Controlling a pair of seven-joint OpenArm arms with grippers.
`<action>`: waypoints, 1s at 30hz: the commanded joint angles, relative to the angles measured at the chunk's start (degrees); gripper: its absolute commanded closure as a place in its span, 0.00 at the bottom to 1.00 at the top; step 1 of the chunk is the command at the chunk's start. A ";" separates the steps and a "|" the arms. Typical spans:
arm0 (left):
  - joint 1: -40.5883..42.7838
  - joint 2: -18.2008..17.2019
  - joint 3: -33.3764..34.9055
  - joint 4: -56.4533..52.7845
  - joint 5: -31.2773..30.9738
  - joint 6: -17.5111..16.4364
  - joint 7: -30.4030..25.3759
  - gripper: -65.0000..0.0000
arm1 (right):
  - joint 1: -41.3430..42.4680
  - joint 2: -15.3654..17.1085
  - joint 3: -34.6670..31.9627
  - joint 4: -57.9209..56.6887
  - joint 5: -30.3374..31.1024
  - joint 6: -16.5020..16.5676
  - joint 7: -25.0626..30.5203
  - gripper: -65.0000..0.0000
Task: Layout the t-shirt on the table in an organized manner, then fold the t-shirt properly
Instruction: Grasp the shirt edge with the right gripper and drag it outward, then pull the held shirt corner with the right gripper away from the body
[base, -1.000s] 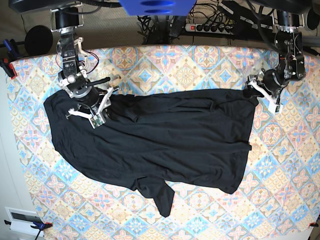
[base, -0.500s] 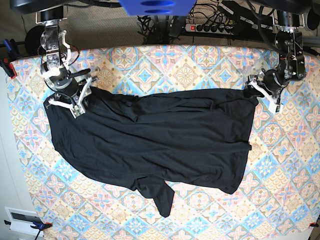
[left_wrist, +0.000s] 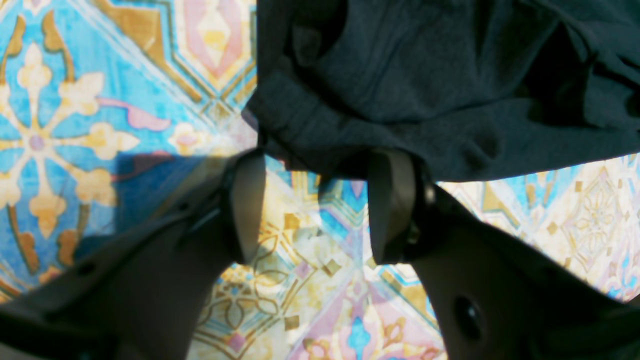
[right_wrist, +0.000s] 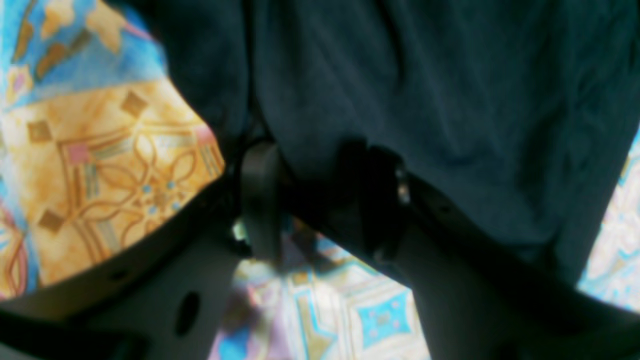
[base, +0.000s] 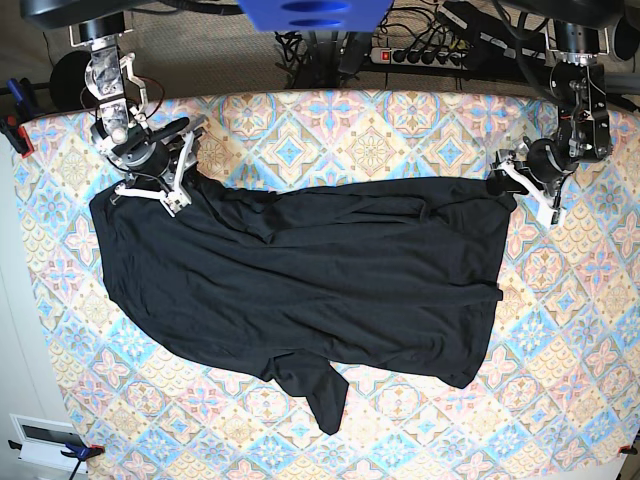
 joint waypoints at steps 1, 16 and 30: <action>-0.47 -0.88 -0.33 0.75 -0.36 -0.09 -0.53 0.51 | 0.24 1.11 0.35 -0.75 -0.45 -0.40 -0.35 0.60; -1.52 -0.88 -0.24 0.75 -0.36 -0.09 -0.53 0.51 | 0.24 0.94 6.41 3.38 -0.45 -0.40 3.52 0.99; -1.52 -0.88 -0.24 0.75 -0.09 -0.09 -0.53 0.51 | 6.66 0.94 5.97 0.83 -0.45 -0.40 3.61 1.00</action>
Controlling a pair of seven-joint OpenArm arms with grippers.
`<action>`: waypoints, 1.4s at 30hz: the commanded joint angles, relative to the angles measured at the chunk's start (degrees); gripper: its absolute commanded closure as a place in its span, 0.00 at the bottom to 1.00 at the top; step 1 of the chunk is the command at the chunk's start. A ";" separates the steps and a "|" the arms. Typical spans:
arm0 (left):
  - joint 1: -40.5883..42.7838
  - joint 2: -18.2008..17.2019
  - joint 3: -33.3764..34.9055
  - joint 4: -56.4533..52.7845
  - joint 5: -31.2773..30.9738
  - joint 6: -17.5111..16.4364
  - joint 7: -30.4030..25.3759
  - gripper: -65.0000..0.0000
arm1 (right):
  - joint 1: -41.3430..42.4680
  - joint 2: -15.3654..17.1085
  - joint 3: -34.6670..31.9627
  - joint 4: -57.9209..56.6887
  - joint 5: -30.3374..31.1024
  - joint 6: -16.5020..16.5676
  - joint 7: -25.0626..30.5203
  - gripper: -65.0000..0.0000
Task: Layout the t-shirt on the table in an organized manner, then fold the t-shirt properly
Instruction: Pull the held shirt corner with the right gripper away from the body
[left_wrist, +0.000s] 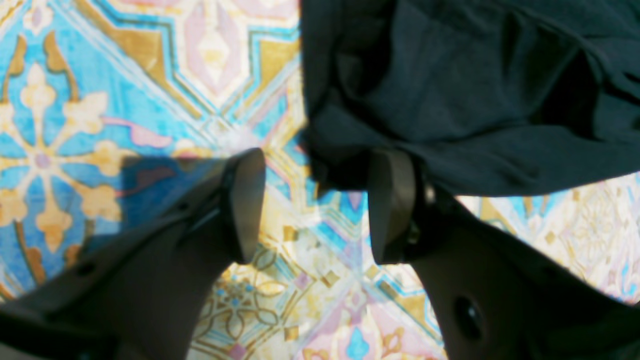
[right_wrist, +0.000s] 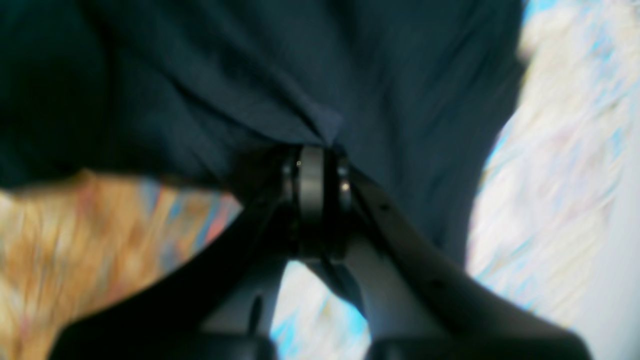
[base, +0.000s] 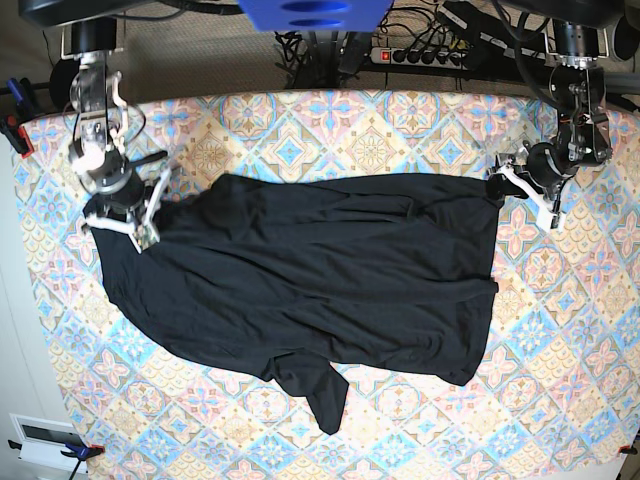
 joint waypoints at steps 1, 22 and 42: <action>-0.43 -1.01 -0.37 0.75 -0.58 -0.12 -0.77 0.51 | 1.20 0.83 -0.39 -0.18 0.18 -0.07 0.68 1.00; -0.16 -1.01 -0.37 0.67 -0.49 -0.03 -0.77 0.51 | 15.53 0.65 -10.24 -15.30 -9.75 -0.42 0.77 0.77; -0.43 -0.93 -0.37 0.67 -0.75 -0.03 -0.77 0.51 | 0.94 -0.05 2.95 1.85 -10.28 -5.17 0.68 0.70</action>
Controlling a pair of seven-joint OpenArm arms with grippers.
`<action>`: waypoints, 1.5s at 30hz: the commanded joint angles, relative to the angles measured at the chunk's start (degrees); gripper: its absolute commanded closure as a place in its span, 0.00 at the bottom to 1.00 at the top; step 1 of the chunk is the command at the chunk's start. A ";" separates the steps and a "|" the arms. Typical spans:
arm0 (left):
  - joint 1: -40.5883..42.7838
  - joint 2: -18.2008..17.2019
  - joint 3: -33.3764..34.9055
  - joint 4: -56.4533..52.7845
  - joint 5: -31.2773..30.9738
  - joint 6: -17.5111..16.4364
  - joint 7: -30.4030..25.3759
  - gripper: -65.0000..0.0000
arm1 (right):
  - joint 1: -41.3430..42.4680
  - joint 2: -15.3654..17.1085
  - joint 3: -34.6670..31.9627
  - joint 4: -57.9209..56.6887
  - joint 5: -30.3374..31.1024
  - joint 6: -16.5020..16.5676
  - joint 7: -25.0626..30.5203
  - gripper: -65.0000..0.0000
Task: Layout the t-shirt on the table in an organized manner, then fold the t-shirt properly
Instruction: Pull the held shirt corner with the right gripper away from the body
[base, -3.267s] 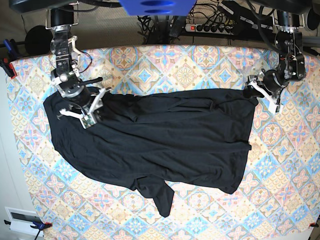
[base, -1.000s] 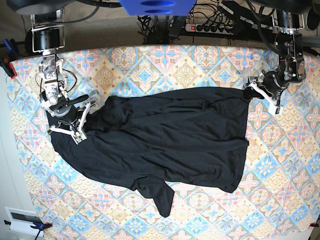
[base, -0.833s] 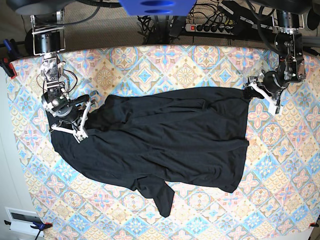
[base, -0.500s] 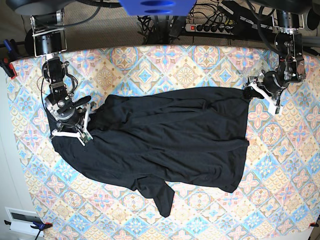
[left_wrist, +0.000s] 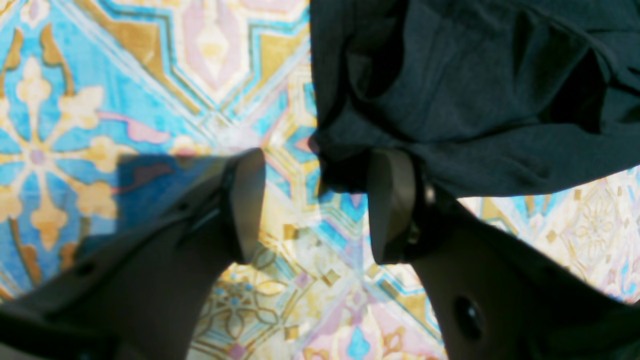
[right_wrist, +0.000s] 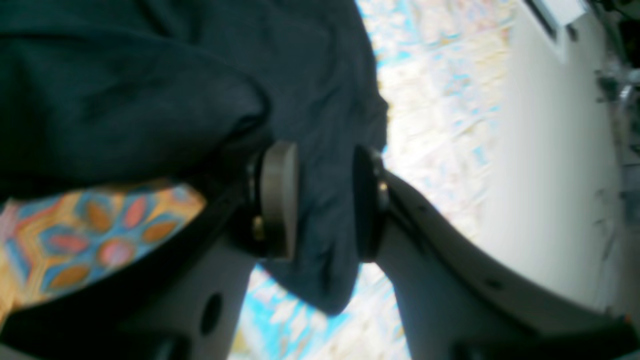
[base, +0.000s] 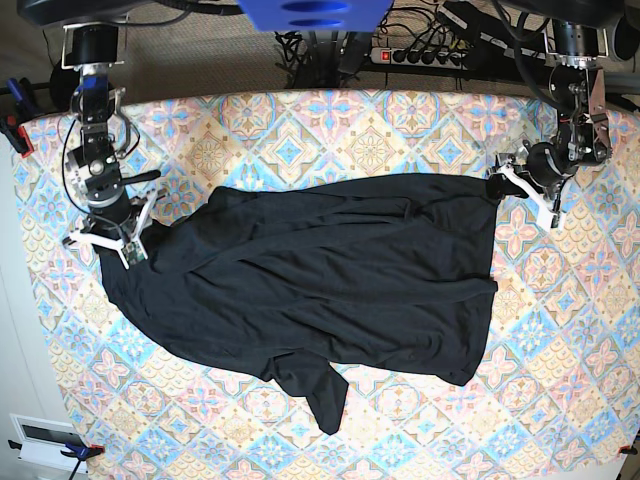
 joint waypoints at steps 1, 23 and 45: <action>-0.43 -1.06 -0.37 0.78 -0.71 -0.09 -0.75 0.51 | 0.56 1.13 0.53 0.66 -0.36 -0.49 0.44 0.68; -0.52 -1.06 -0.37 0.78 -0.71 -0.18 -0.75 0.51 | 1.27 1.39 0.53 -13.31 -0.62 1.62 0.61 0.87; -0.52 -1.06 -0.37 0.78 -0.53 -0.18 -0.75 0.51 | 15.24 2.62 -4.40 -14.98 -0.80 1.62 0.61 0.97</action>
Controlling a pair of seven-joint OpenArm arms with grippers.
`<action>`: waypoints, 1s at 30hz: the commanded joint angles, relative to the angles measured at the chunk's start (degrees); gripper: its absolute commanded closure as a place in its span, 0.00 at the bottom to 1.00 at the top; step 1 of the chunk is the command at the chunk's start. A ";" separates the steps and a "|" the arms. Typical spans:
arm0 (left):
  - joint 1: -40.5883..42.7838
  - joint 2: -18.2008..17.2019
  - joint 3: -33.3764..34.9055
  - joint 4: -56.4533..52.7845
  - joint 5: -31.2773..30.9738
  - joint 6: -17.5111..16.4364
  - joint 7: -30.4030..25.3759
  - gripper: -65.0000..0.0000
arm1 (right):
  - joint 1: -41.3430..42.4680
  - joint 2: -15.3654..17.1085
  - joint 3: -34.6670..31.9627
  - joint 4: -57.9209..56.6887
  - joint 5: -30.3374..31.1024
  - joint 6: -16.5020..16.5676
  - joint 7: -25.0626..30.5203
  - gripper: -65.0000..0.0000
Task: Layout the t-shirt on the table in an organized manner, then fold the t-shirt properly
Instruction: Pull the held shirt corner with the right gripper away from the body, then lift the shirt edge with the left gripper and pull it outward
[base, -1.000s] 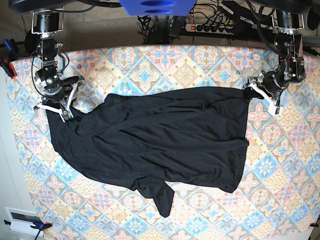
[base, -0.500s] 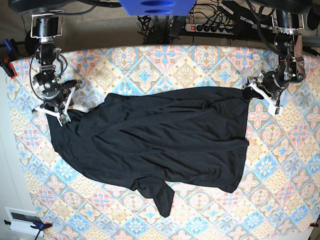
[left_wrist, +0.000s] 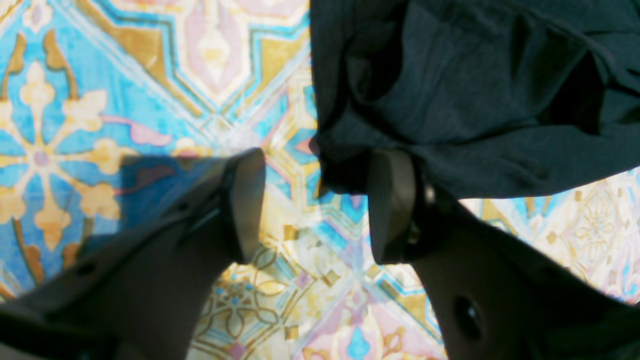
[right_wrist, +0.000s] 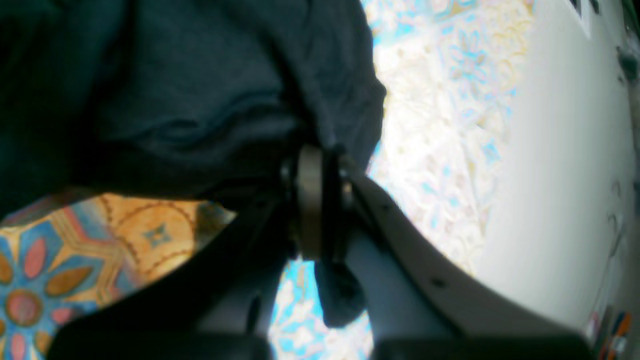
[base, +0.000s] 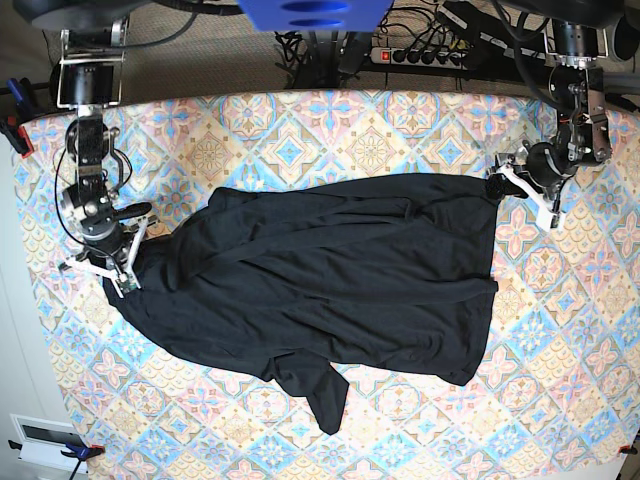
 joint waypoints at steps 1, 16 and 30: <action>-0.52 -1.10 -0.37 0.78 -0.68 -0.14 -0.77 0.51 | 2.49 0.96 -0.58 -0.33 -0.01 -0.85 1.22 0.96; -0.60 -1.10 -0.81 1.04 -1.12 -0.14 -0.77 0.51 | 9.87 0.70 -2.51 -10.44 -13.81 -1.20 1.22 0.69; 1.24 -1.19 -0.28 1.22 -11.85 -0.14 0.46 0.51 | -6.22 -2.82 10.50 14.53 4.91 -0.85 1.22 0.69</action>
